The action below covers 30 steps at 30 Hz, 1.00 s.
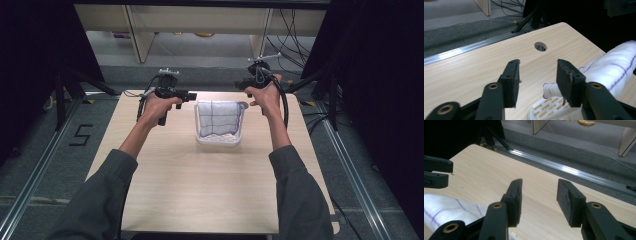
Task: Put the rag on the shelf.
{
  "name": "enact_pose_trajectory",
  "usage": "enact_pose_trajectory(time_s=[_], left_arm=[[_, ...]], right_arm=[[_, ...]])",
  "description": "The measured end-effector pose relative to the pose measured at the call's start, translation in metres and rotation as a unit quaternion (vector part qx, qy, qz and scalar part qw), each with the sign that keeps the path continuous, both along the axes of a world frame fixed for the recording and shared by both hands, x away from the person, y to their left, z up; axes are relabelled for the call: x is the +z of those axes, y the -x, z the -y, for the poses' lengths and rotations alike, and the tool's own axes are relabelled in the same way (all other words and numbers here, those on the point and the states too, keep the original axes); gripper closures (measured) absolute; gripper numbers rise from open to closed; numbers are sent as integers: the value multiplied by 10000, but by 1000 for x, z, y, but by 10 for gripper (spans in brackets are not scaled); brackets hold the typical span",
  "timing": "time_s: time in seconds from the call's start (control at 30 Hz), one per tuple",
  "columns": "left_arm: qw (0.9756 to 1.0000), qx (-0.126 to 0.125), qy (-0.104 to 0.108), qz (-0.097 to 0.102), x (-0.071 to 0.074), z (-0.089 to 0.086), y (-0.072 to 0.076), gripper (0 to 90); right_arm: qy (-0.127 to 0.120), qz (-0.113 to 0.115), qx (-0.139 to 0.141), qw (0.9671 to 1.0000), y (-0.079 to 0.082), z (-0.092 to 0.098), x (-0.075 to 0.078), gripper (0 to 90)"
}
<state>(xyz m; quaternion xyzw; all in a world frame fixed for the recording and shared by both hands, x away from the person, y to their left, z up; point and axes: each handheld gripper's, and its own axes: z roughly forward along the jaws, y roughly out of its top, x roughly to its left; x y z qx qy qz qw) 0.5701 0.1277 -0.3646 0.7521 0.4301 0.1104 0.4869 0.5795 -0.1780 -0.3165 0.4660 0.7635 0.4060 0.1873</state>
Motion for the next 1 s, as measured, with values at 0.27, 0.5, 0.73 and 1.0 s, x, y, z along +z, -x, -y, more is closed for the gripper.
enact_pose_trajectory(time_s=[0.27, 0.5, 0.73, 1.0], left_arm=[[9998, 132, 66, -154, -5, -15, 11, 408], [9999, 64, 54, -109, -9, -19, 26, 370], [9999, -123, -8, -74, -11, -20, 45, 347], [9998, -215, 0, 42, -5, -20, 58, 341]], right_arm=[[103, 13, 208, 9997, 19, -3, 2, 505], [128, 185, 430, 9988, 36, -4, 4, 471], [144, 222, 615, 9978, 55, -4, 5, 464], [144, 240, 739, 9969, 69, -2, 1, 457]])
